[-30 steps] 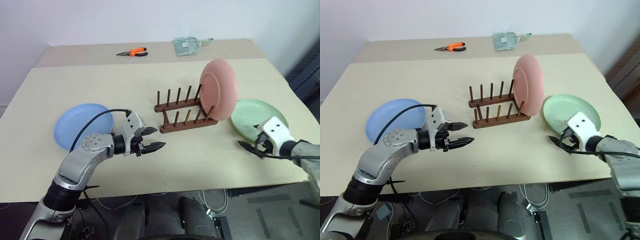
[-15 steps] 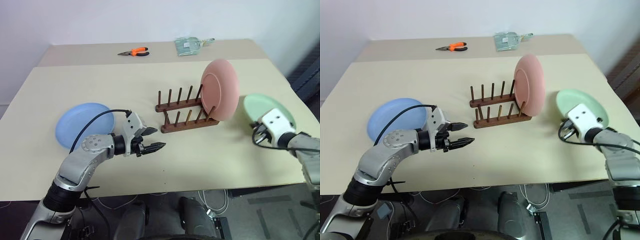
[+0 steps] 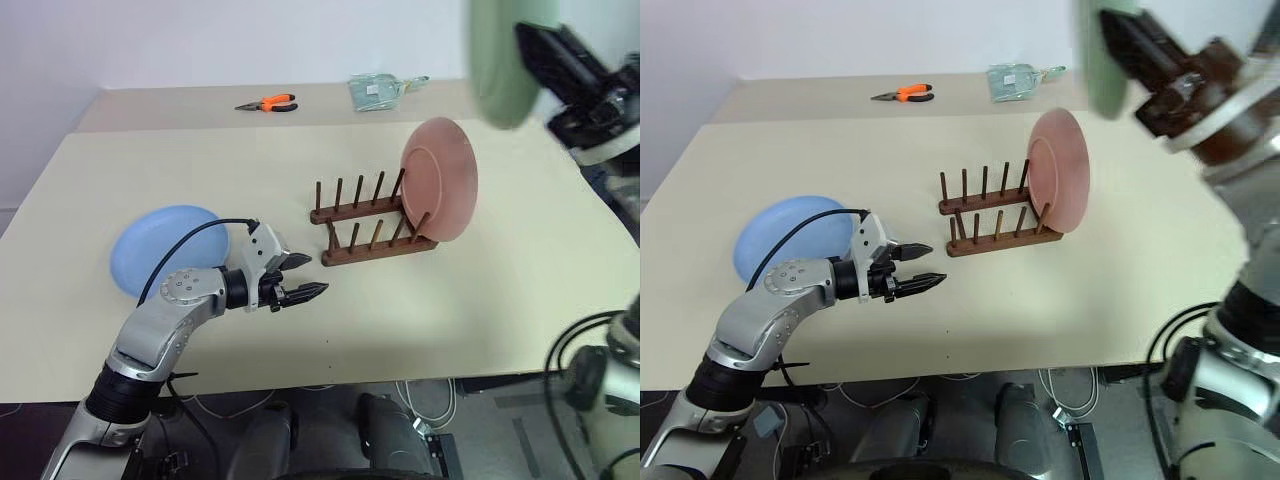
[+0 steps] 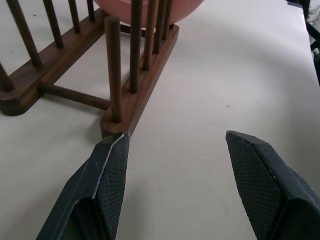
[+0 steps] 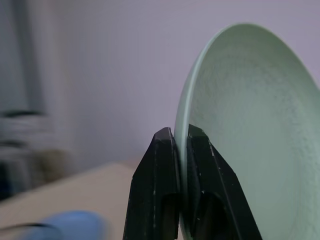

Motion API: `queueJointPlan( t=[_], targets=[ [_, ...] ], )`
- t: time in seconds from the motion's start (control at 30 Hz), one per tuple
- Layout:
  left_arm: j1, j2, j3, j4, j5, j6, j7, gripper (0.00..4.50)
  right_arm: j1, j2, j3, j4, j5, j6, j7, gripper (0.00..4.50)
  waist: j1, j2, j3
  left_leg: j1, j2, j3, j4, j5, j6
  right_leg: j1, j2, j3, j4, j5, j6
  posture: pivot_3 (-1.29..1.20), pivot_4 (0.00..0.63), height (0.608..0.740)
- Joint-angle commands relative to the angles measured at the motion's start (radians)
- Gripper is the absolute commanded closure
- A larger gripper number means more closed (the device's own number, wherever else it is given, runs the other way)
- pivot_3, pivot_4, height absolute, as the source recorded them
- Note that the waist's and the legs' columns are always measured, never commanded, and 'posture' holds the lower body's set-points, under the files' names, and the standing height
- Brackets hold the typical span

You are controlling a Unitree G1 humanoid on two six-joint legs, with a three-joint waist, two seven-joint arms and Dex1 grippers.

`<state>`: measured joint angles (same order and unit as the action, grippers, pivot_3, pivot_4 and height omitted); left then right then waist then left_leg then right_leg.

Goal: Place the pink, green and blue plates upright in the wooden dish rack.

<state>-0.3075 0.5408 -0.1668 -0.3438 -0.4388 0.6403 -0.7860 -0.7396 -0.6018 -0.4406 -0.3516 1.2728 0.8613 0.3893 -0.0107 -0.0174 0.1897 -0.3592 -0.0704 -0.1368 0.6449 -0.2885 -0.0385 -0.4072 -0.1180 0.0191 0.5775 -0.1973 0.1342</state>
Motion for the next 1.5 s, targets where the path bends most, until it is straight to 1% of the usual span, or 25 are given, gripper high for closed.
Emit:
queueJointPlan(
  t=[0.03,0.1,0.2,0.37,0.53,0.67,0.77,0.8,0.87,0.9,0.97,1.0,1.03,1.07,1.13,1.23,1.27,1.3,1.37,1.4,1.47,1.5],
  targets=[
    [0.01,-0.001,0.032,-0.044,-0.025,-0.02,-0.011,1.34,-0.022,0.046,0.023,0.006,0.151,0.025,-0.192,4.46,0.002,0.0,0.0,0.0,0.0,0.0,0.0,0.0,0.0,0.0,0.0,0.0,0.0,0.0,-0.001,0.0,0.15,0.74],
    [0.015,-0.006,0.044,-0.058,-0.043,-0.015,-0.008,1.34,-0.006,0.079,0.046,0.038,0.205,0.027,-0.294,4.46,0.005,0.0,0.0,-0.002,0.0,-0.001,0.0,0.0,0.0,-0.001,0.0,0.0,0.0,0.001,-0.001,0.0,0.15,0.74],
    [0.022,-0.01,0.048,-0.064,-0.05,-0.013,-0.005,1.34,0.029,0.091,0.076,0.042,0.221,0.033,-0.348,4.46,0.01,0.0,0.0,-0.003,-0.001,0.0,0.001,0.0,0.0,-0.002,-0.001,0.0,0.0,0.001,-0.001,0.0,0.15,0.74],
    [0.029,-0.009,0.049,-0.067,-0.052,-0.013,-0.005,1.34,0.07,0.135,0.075,0.099,0.37,0.012,-0.491,4.46,0.012,0.0,0.0,-0.003,-0.001,0.002,0.0,0.0,0.0,-0.003,0.001,0.0,0.0,0.001,-0.002,0.0,0.15,0.74],
    [0.027,-0.01,0.046,-0.065,-0.051,-0.014,-0.008,1.34,0.107,0.14,0.103,0.103,0.421,0.003,-0.559,4.46,0.012,0.0,0.0,-0.003,-0.001,0.003,0.0,0.0,0.0,-0.003,0.001,0.0,0.0,0.001,-0.001,0.0,0.15,0.74],
    [0.023,-0.01,0.048,-0.066,-0.054,-0.013,-0.011,1.34,0.118,0.133,0.129,0.112,0.386,0.003,-0.566,4.46,0.011,0.0,0.0,-0.003,-0.001,0.003,0.0,0.0,0.0,-0.003,0.001,0.0,0.0,0.001,-0.001,0.0,0.15,0.74],
    [0.023,-0.009,0.05,-0.067,-0.054,-0.013,-0.012,1.34,0.116,0.111,0.146,0.114,0.32,0.006,-0.532,3.49,0.011,0.0,0.0,-0.003,-0.001,0.003,0.0,0.0,0.0,-0.003,0.001,0.0,0.0,0.001,-0.001,0.0,0.15,0.74],
    [0.023,-0.008,0.051,-0.068,-0.055,-0.011,-0.013,1.34,0.112,0.096,0.157,0.107,0.278,0.007,-0.509,2.97,0.011,0.0,0.0,-0.003,-0.001,0.003,0.0,0.0,0.0,-0.003,0.001,0.0,0.0,0.001,-0.001,0.0,0.15,0.74],
    [0.023,-0.008,0.064,-0.068,-0.077,0.016,-0.009,1.34,0.102,0.029,0.204,0.063,0.125,-0.006,-0.413,1.92,0.013,0.0,0.0,-0.003,-0.001,0.003,0.0,0.0,0.0,-0.003,0.001,0.0,0.0,0.001,-0.001,0.0,0.15,0.74],
    [0.021,-0.009,0.073,-0.065,-0.087,0.029,-0.002,1.1,0.099,0.003,0.221,0.049,0.056,-0.027,-0.366,1.47,0.014,0.0,0.0,-0.004,-0.001,0.003,0.001,0.0,0.0,-0.003,0.001,0.0,0.0,0.0,0.0,0.0,0.15,0.74],
    [0.017,-0.013,0.095,-0.057,-0.104,0.042,0.011,0.6,0.089,-0.064,0.257,0.035,-0.105,-0.091,-0.273,1.46,0.014,0.0,0.0,-0.004,-0.001,0.004,0.001,0.0,0.0,-0.003,0.001,-0.001,0.0,-0.001,0.001,0.0,0.15,0.74],
    [0.016,-0.014,0.107,-0.054,-0.111,0.046,0.017,0.13,0.083,-0.095,0.274,0.032,-0.188,-0.132,-0.228,1.46,0.015,0.0,0.0,-0.004,-0.001,0.004,0.001,0.0,0.0,-0.003,0.001,0.0,0.0,-0.001,0.002,0.0,0.15,0.74],
    [0.015,-0.015,0.119,-0.048,-0.102,0.034,0.029,0.06,0.075,-0.126,0.284,0.036,-0.26,-0.17,-0.188,1.46,0.015,0.0,0.0,-0.004,-0.001,0.004,0.001,0.0,0.0,-0.004,0.001,0.0,0.0,-0.001,0.002,0.0,0.15,0.74],
    [0.007,-0.023,0.142,-0.026,-0.078,0.016,0.068,0.06,0.061,-0.165,0.296,0.045,-0.347,-0.223,-0.143,1.46,0.015,0.001,0.0,-0.004,-0.001,0.004,0.001,0.0,0.0,-0.004,0.001,-0.001,0.0,-0.001,0.003,0.0,0.15,0.74],
    [-0.019,-0.04,0.2,0.04,-0.028,-0.007,0.169,0.06,0.034,-0.218,0.295,0.069,-0.441,-0.286,-0.059,1.46,0.016,0.0,0.0,-0.004,-0.002,0.004,0.001,0.0,0.0,-0.004,0.001,-0.001,0.0,-0.001,0.003,0.0,0.15,0.74],
    [-0.079,-0.074,0.309,0.157,0.057,-0.02,0.38,0.0,0.006,-0.262,0.304,0.049,-0.501,-0.336,0.074,0.63,0.016,-0.001,0.0,-0.003,-0.001,0.004,0.001,0.0,0.0,-0.003,0.001,-0.001,0.0,-0.001,0.003,0.0,0.15,0.74],
    [-0.108,-0.083,0.354,0.199,0.091,-0.005,0.477,0.0,0.004,-0.273,0.323,0.027,-0.524,-0.351,0.118,0.16,0.015,-0.001,0.0,-0.003,-0.001,0.004,0.0,0.0,0.0,-0.003,0.001,-0.001,0.0,-0.001,0.004,0.0,0.15,0.74],
    [-0.136,-0.09,0.396,0.235,0.122,0.02,0.567,0.0,0.005,-0.276,0.34,0.004,-0.54,-0.358,0.15,0.07,0.014,-0.001,0.0,-0.003,-0.001,0.004,0.0,0.0,0.0,-0.003,0.001,-0.001,0.0,0.001,0.006,0.0,0.15,0.74],
    [-0.184,-0.091,0.48,0.293,0.178,0.089,0.734,0.0,0.015,-0.268,0.379,-0.04,-0.579,-0.366,0.19,0.07,0.011,-0.001,0.0,-0.003,-0.001,0.004,0.0,0.0,0.0,-0.003,0.001,-0.001,0.0,0.001,0.007,0.0,0.15,0.74],
    [-0.198,-0.076,0.511,0.317,0.217,0.122,0.804,0.0,0.024,-0.259,0.399,-0.056,-0.601,-0.373,0.205,0.07,0.009,-0.001,0.0,-0.003,-0.001,0.003,0.0,0.0,0.0,-0.003,0.001,-0.001,0.0,0.001,0.007,0.0,0.15,0.74],
    [-0.212,-0.07,0.622,0.321,0.222,0.241,0.902,0.0,0.05,-0.234,0.445,-0.068,-0.647,-0.39,0.234,0.07,0.002,-0.003,-0.001,-0.003,-0.001,0.003,0.0,0.0,0.0,-0.003,0.001,-0.001,0.0,0.001,0.007,0.0,0.15,0.74],
    [-0.212,-0.068,0.643,0.315,0.221,0.277,0.917,0.0,0.056,-0.223,0.453,-0.069,-0.659,-0.395,0.243,0.07,0.001,-0.004,-0.001,-0.003,-0.001,0.003,0.0,0.0,0.0,-0.003,0.001,-0.001,0.0,0.001,0.008,0.0,0.15,0.74]
  ],
)
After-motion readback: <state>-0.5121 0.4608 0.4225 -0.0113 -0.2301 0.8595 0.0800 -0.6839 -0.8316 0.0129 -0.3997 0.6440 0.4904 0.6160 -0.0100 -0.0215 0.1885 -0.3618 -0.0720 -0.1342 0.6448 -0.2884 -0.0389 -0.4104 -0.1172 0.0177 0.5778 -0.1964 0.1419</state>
